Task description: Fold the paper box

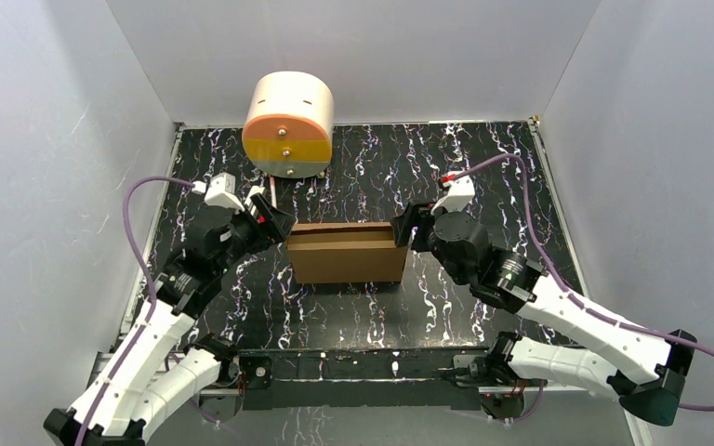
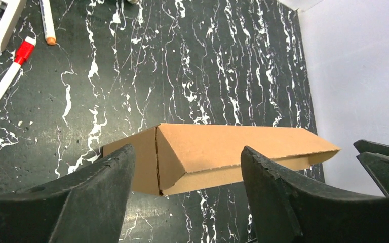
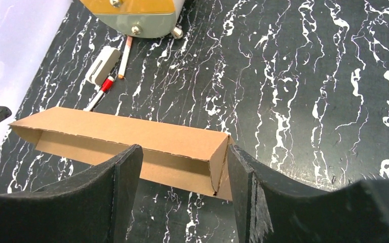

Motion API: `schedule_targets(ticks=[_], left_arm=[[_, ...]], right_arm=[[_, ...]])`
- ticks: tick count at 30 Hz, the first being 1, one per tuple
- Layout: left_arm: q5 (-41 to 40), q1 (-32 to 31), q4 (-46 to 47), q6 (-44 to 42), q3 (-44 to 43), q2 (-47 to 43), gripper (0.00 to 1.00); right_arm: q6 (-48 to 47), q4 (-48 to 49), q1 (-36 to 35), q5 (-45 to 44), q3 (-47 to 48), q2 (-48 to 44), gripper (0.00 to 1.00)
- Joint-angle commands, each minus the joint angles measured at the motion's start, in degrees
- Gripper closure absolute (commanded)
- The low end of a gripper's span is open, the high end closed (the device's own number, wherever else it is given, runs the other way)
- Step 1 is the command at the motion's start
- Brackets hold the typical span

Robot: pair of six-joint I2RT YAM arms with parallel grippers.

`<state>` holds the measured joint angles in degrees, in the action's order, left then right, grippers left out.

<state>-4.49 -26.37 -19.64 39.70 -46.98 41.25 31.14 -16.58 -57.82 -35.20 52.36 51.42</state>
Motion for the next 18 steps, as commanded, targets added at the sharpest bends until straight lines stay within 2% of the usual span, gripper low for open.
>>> schedule_targets(ticks=[1, 11, 18], left_arm=[[0.87, -0.09, 3.03, 0.50, -0.04, 1.76, 0.29], [1.59, -0.08, 4.61, 1.73, 6.05, 2.27, 0.47], [2.81, -0.08, 4.20, 2.47, 9.76, 2.52, 0.50]], right_arm=[[1.12, 3.40, 0.53, -2.77, 1.91, 1.50, 0.31], [3.46, 3.93, 1.74, 0.19, -3.54, 3.78, 0.38], [5.56, 2.82, 1.85, 3.05, -8.22, 3.41, 0.42]])
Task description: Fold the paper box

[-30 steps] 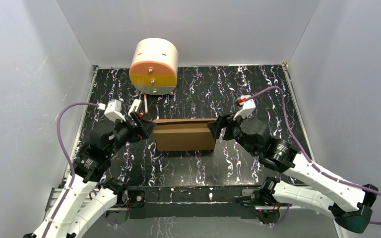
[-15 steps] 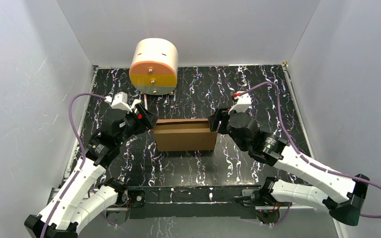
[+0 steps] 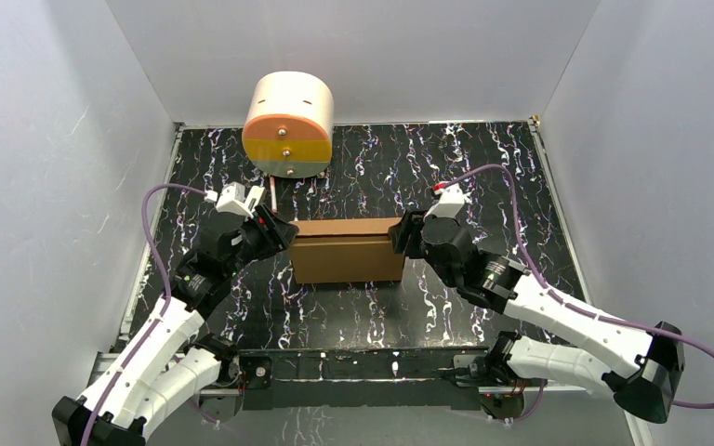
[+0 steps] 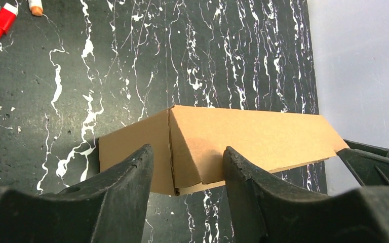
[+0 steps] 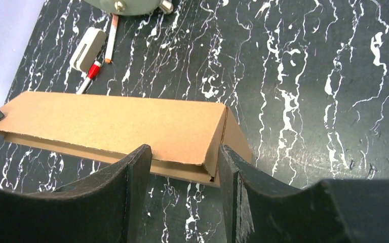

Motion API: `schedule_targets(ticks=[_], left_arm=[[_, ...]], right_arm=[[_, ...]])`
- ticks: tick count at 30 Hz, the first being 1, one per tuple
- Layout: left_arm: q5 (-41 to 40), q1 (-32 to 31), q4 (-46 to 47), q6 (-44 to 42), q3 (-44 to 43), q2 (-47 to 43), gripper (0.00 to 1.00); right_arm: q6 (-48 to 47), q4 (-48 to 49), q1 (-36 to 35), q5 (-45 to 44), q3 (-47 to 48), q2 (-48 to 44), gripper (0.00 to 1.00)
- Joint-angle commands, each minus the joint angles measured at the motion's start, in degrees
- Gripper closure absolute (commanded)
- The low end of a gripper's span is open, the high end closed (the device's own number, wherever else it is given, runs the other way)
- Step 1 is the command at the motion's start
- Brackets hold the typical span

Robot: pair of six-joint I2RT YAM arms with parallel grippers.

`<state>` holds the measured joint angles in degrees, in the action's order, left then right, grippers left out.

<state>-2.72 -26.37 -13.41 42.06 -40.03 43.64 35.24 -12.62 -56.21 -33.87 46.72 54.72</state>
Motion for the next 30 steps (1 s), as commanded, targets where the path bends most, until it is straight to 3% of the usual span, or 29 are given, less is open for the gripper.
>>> schedule_targets(ticks=[1, 12, 18, 25, 30], left_arm=[[1.13, -0.08, -2.18, 0.26, 3.38, 0.13, 0.50], [-1.51, 0.00, -4.59, 2.62, 9.75, -4.91, 0.47], [2.44, 0.78, -0.80, 7.48, 14.66, -6.12, 0.47], [9.73, 4.35, 3.98, 11.05, 19.57, -4.73, 0.57], [10.18, 5.34, 5.42, 12.29, 20.94, -5.05, 0.72]], right_arm=[[1.57, -1.20, 0.23, 1.94, -3.22, 0.20, 0.41], [2.02, -1.64, 1.23, 4.09, -7.62, -2.27, 0.41], [2.90, 0.66, 3.57, 8.75, -10.96, -3.77, 0.41], [2.51, 3.52, 8.60, 16.50, -11.61, -5.86, 0.40], [-0.24, 3.80, 11.36, 19.73, -7.49, -7.03, 0.36]])
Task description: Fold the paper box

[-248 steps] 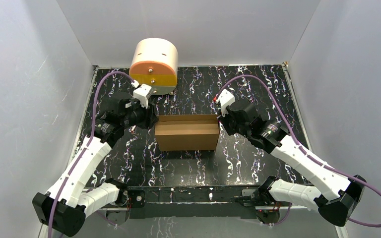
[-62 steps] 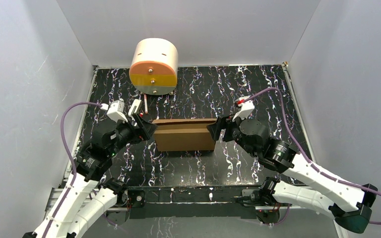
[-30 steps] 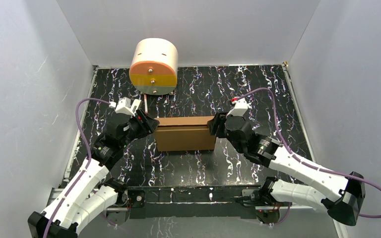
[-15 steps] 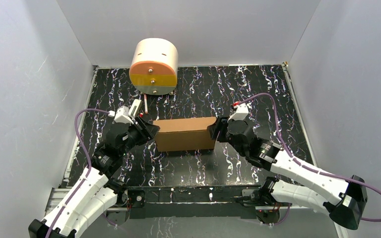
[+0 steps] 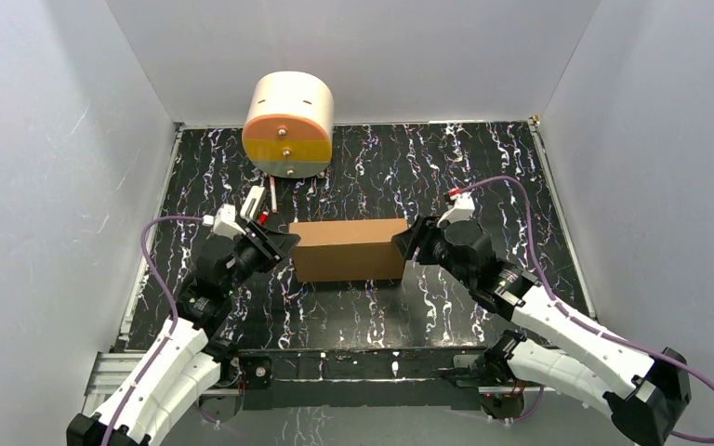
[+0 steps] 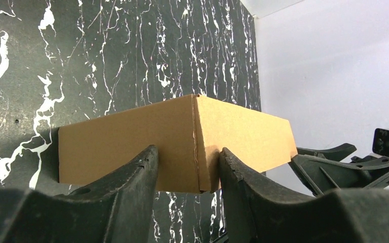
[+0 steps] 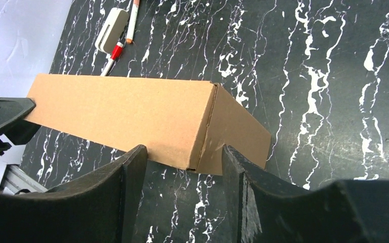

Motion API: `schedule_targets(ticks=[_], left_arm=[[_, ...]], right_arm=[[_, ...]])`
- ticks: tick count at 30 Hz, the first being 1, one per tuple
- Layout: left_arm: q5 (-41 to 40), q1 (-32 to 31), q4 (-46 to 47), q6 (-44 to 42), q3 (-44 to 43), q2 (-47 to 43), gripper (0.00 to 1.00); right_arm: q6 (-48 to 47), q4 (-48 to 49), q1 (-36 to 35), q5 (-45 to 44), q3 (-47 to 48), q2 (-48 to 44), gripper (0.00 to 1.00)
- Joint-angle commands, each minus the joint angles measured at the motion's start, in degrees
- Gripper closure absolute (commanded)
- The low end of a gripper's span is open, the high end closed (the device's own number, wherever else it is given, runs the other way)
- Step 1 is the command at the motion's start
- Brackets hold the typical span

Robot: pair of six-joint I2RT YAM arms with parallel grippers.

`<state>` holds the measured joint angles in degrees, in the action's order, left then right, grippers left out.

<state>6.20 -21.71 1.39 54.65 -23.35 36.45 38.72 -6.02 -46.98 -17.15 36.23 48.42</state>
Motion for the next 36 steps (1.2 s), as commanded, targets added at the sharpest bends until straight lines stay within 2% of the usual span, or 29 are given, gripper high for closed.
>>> schedule_targets(ticks=[1, 8, 14, 23, 30, 34, 36], left_arm=[[1.71, 0.71, -8.71, 0.05, 4.54, 2.11, 0.73], [3.16, 0.71, -7.12, 0.57, 4.34, 3.87, 0.77], [2.70, 0.75, -7.17, 0.55, 4.23, 3.46, 0.79], [6.27, 1.47, -2.97, 3.83, 5.28, 5.00, 0.82], [11.98, 5.04, 2.08, 9.40, 7.55, 5.40, 0.92], [18.31, 8.12, 9.54, 15.99, 11.30, 8.04, 1.00], [20.69, 9.15, 13.21, 18.75, 12.89, 10.20, 1.00]], right_arm=[[-4.22, -2.50, 2.65, 3.58, 3.91, -0.65, 0.36], [-5.88, -1.07, 6.98, 8.10, 7.10, 1.35, 0.35], [-4.65, 1.28, 13.17, 15.83, 3.62, 1.45, 0.39], [-1.99, 8.54, 21.39, 30.98, -9.55, 0.17, 0.56], [-3.45, 10.83, 24.65, 33.55, -18.64, -0.48, 0.70], [-7.89, 12.53, 24.83, 35.49, -21.54, 0.81, 0.73], [-10.08, 12.53, 24.76, 35.70, -22.34, 1.82, 0.73]])
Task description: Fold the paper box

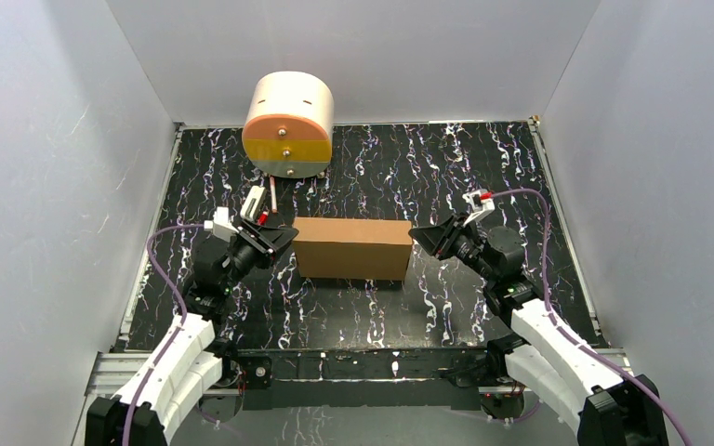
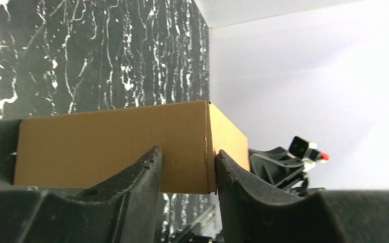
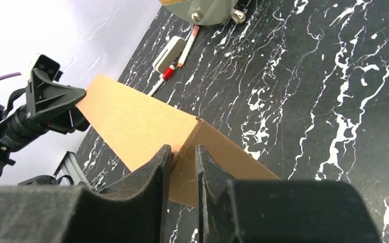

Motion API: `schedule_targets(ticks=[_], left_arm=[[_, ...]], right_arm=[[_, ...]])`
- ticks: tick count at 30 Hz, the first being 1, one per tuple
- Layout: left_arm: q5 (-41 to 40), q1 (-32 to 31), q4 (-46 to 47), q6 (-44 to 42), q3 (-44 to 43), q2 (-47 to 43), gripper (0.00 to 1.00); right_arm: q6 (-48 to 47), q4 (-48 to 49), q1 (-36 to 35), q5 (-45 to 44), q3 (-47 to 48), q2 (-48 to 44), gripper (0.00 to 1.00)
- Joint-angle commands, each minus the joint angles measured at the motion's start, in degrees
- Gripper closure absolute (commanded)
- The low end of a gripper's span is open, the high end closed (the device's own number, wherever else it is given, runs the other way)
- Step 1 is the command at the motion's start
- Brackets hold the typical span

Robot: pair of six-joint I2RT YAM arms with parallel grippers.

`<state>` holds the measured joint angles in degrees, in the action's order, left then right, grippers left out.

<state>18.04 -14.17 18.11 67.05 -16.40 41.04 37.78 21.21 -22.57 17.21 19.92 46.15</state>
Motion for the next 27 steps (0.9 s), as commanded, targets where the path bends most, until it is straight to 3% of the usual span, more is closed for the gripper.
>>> schedule_targets(ticks=[1, 4, 10, 18, 27], left_arm=[[9.97, 2.09, -1.64, 7.51, 6.82, 6.58, 1.00], [11.16, 2.99, 0.55, 8.67, 8.08, 8.76, 1.00], [7.48, 3.01, -6.31, 3.90, 5.75, 5.92, 1.00], [6.63, 3.01, -11.22, -1.93, 1.73, 4.49, 1.00], [7.33, 3.01, -11.21, -2.25, 1.39, 4.51, 1.00]], right_arm=[[-9.89, -14.74, 0.35, 1.10, -6.49, 4.53, 0.74], [-10.44, -13.69, 0.38, 1.58, -7.63, 5.42, 0.75], [-9.27, -13.19, 0.35, 6.00, -4.44, 3.86, 0.74], [-3.34, -12.17, 0.37, 10.22, 1.73, 0.43, 0.60], [-1.58, -9.91, 0.34, 13.66, -0.26, 0.66, 0.53]])
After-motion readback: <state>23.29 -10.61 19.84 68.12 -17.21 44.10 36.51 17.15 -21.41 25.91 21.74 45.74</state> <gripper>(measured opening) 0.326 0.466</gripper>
